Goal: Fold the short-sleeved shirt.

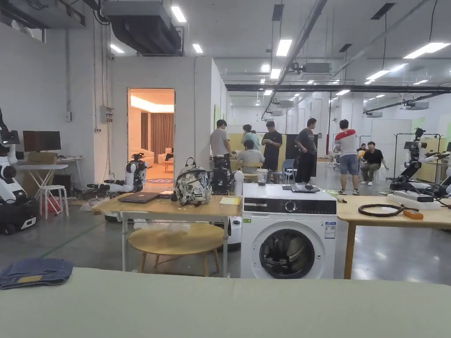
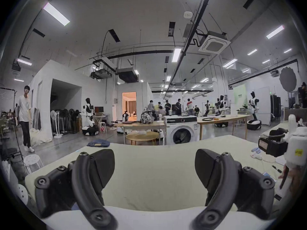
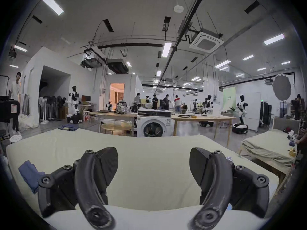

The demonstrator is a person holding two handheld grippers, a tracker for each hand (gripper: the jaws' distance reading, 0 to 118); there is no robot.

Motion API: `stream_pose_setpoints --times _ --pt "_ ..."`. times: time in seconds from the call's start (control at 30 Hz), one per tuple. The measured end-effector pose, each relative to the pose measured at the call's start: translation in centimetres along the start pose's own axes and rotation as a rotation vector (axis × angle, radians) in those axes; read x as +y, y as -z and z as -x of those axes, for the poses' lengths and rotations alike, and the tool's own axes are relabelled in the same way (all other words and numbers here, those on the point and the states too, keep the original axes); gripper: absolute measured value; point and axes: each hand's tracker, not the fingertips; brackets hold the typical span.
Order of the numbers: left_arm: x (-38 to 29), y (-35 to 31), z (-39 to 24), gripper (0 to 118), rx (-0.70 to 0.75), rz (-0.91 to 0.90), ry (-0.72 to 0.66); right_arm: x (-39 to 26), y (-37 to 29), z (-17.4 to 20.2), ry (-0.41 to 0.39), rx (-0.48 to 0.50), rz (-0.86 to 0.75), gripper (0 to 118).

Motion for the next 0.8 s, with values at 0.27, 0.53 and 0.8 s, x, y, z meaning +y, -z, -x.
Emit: stream_pose_setpoints --times 0.27,0.53,0.8 --pt "-0.4 0.2 1.2 99 0.074 -0.013 -0.179 0.2 -0.3 -0.5 0.072 0.088 0.001 91" --pt "-1.0 1.1 0.5 101 -0.023 0.064 -0.126 0.2 0.1 1.2 -0.014 0.018 0.011 91" --pt "-1.2 1.0 -1.7 101 0.053 0.051 0.077 0.2 0.3 0.2 0.094 0.115 0.04 91"
